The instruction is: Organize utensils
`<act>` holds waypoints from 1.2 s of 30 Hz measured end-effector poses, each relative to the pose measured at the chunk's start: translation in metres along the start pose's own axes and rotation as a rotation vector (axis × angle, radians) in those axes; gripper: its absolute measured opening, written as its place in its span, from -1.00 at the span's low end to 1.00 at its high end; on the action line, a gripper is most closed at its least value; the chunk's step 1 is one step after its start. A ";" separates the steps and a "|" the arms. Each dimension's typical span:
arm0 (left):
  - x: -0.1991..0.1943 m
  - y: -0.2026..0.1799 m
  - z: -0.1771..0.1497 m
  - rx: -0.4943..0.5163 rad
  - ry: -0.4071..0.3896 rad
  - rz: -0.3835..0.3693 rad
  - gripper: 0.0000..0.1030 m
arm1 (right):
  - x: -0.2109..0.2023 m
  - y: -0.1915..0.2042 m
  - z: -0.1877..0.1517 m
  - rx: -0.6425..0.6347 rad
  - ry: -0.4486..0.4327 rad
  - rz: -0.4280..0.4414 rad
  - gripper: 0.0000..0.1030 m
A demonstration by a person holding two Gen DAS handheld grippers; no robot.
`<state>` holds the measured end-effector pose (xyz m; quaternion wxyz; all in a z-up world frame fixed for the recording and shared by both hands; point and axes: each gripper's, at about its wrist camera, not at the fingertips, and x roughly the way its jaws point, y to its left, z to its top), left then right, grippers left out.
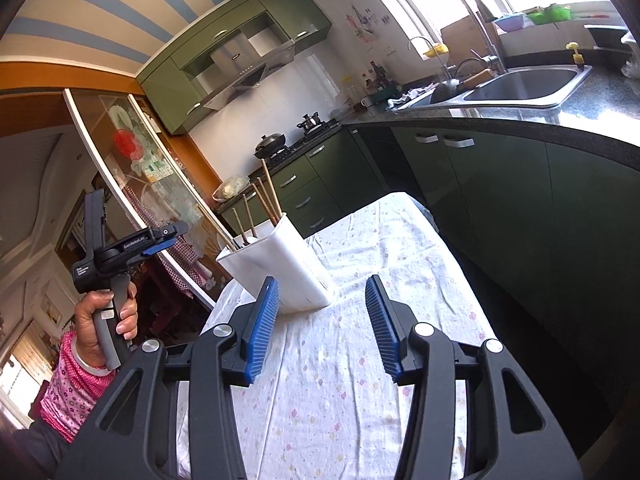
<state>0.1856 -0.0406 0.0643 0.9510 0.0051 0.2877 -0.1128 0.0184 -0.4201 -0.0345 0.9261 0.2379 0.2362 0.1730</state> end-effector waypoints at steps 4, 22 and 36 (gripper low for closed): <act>-0.056 -0.002 -0.042 0.004 -0.094 0.041 0.75 | -0.003 0.030 -0.005 -0.073 0.009 0.015 0.06; -0.118 -0.021 -0.159 -0.120 -0.084 0.194 0.86 | -0.030 0.121 -0.068 -0.378 0.004 -0.061 0.91; -0.108 -0.024 -0.164 -0.114 -0.045 0.240 0.86 | -0.018 0.102 -0.088 -0.370 0.010 -0.134 0.91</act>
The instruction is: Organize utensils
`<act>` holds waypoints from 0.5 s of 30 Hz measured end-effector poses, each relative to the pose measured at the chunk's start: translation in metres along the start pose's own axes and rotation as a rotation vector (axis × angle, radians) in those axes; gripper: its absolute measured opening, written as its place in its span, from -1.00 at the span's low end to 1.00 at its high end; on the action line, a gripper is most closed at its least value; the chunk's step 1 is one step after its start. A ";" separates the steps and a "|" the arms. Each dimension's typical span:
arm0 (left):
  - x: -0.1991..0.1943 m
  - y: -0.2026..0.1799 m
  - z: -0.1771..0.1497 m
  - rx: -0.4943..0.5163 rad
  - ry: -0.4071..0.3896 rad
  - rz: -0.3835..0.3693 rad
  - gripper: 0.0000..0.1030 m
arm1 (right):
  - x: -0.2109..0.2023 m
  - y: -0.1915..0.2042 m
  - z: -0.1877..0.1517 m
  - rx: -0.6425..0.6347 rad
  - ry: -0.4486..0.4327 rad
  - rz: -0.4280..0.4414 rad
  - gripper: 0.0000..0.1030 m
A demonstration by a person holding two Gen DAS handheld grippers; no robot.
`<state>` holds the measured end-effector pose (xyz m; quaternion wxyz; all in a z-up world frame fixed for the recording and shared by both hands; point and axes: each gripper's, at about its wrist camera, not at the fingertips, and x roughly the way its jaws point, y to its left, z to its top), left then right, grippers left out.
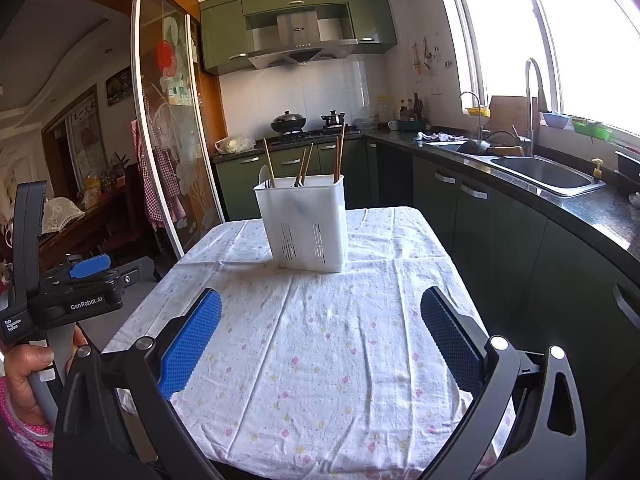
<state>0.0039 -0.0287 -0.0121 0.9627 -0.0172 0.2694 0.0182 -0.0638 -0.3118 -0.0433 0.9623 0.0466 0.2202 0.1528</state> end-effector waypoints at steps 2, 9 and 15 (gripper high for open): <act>-0.001 -0.002 0.000 0.008 -0.003 0.002 0.86 | 0.000 -0.003 0.000 0.004 0.003 -0.002 0.91; -0.004 -0.004 0.000 0.016 -0.008 -0.001 0.86 | -0.003 -0.004 0.002 0.002 -0.009 -0.005 0.91; -0.008 -0.005 0.000 0.016 -0.011 -0.003 0.86 | -0.005 -0.004 0.003 0.001 -0.012 -0.007 0.91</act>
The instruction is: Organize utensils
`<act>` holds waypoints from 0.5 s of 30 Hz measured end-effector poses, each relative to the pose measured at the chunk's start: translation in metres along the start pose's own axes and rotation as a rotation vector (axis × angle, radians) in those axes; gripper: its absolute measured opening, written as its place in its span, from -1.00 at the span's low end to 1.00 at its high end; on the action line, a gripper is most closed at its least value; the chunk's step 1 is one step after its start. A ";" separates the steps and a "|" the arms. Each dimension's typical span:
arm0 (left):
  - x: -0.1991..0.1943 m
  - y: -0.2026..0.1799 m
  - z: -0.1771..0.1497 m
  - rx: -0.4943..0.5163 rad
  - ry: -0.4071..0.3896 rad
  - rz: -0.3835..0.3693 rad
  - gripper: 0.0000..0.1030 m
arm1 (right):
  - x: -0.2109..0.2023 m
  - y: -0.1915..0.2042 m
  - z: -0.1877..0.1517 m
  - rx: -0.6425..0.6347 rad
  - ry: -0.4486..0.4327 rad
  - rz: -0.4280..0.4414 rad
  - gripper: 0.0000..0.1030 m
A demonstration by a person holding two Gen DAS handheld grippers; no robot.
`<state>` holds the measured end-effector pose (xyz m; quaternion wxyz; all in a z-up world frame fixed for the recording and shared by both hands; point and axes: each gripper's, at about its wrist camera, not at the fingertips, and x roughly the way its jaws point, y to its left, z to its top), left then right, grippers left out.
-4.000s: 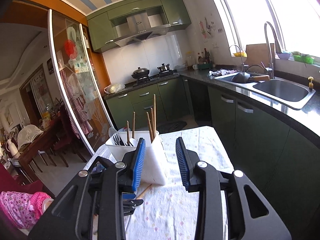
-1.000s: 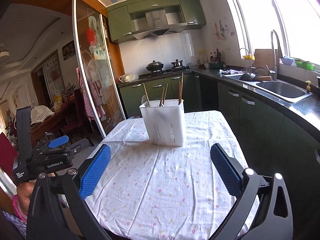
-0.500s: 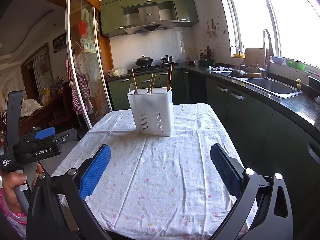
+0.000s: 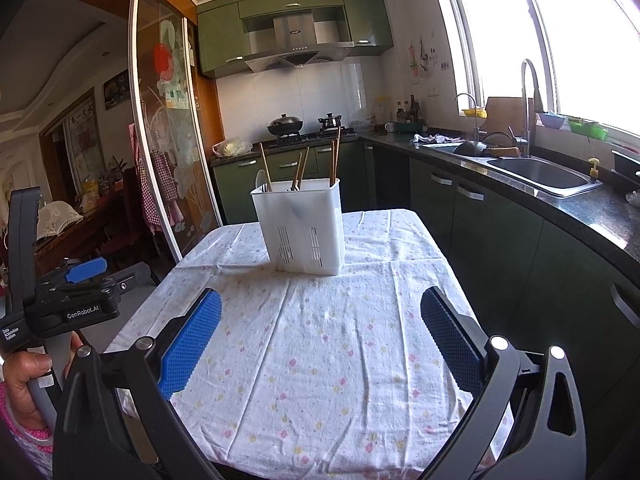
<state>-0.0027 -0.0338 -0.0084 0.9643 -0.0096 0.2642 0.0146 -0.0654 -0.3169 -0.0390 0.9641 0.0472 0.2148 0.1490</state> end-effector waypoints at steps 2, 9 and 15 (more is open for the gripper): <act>-0.001 -0.001 0.000 0.002 0.001 0.001 0.86 | 0.000 0.000 0.000 0.001 0.000 0.002 0.91; -0.003 0.000 0.000 -0.002 -0.002 0.000 0.86 | -0.005 0.000 0.002 0.002 -0.010 0.001 0.91; -0.006 -0.001 0.000 -0.001 -0.007 -0.002 0.86 | -0.008 -0.002 0.004 0.005 -0.021 -0.001 0.91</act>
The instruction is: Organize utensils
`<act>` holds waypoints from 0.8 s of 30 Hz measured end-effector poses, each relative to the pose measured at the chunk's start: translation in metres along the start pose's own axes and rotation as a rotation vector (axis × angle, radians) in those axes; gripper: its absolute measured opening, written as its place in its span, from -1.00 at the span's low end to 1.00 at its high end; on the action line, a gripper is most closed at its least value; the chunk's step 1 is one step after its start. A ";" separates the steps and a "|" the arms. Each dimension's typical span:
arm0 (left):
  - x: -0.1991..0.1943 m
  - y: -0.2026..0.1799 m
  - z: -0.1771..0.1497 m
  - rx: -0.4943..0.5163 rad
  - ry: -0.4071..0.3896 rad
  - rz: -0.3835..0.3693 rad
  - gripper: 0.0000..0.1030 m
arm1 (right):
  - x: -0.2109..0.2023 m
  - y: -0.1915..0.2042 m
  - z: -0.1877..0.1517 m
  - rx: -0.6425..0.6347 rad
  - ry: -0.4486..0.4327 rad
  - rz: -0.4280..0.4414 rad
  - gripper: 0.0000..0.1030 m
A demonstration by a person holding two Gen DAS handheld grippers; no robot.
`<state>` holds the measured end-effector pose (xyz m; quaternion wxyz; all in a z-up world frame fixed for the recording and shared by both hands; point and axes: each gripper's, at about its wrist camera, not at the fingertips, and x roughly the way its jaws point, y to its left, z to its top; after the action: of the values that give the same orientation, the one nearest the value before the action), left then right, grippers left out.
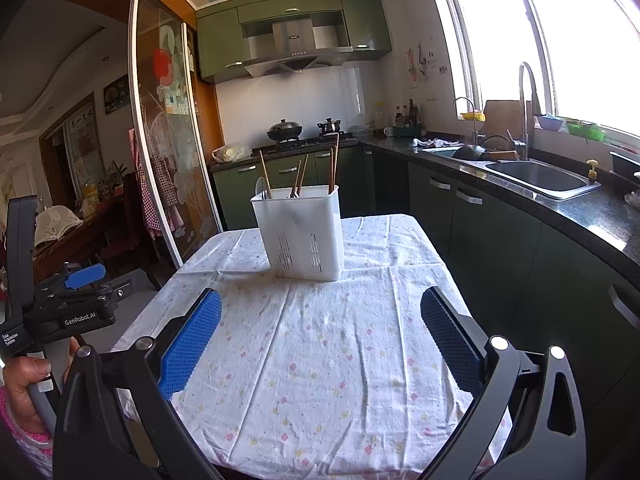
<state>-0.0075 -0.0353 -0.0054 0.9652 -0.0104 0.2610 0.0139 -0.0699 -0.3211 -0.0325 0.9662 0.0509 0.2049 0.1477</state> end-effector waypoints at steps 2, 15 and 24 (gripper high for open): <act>0.000 -0.001 0.000 -0.002 0.000 0.000 0.86 | 0.000 0.000 0.000 0.000 0.000 -0.001 0.91; 0.000 0.001 -0.001 -0.001 0.000 0.001 0.86 | -0.001 0.001 0.000 -0.001 0.000 0.001 0.91; 0.000 0.000 -0.001 -0.004 0.000 0.002 0.86 | -0.001 0.001 0.000 -0.001 0.001 -0.001 0.91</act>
<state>-0.0082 -0.0353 -0.0060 0.9652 -0.0119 0.2608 0.0151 -0.0714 -0.3205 -0.0317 0.9662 0.0501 0.2053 0.1474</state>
